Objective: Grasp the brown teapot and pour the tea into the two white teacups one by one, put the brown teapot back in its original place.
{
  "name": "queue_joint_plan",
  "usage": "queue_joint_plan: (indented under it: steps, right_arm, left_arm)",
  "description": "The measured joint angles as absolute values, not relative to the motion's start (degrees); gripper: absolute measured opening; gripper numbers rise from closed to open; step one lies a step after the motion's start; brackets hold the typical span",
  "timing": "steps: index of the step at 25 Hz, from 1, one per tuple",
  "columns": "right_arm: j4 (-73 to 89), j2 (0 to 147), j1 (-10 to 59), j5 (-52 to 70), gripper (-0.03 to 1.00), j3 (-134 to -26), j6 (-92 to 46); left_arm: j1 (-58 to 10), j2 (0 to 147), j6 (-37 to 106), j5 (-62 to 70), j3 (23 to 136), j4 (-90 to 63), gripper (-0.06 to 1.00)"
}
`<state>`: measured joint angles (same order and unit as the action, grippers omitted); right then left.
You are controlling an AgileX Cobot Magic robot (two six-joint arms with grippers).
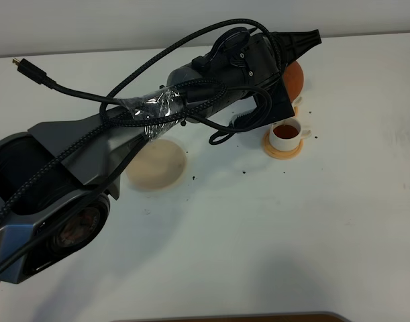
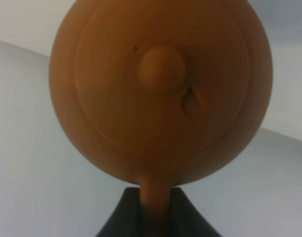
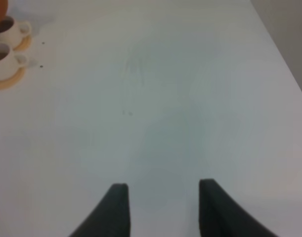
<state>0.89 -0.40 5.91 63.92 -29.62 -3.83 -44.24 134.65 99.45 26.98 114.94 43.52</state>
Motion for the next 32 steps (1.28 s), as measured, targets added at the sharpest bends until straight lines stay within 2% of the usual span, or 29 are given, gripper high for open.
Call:
queue_joint_plan:
  steps: [32]
  right_arm:
    - [0.9,-0.4,5.9,63.9,0.36,-29.6,-3.8]
  left_arm:
    - [-44.2,134.7,105.8,25.9,114.9,40.9,0.14]
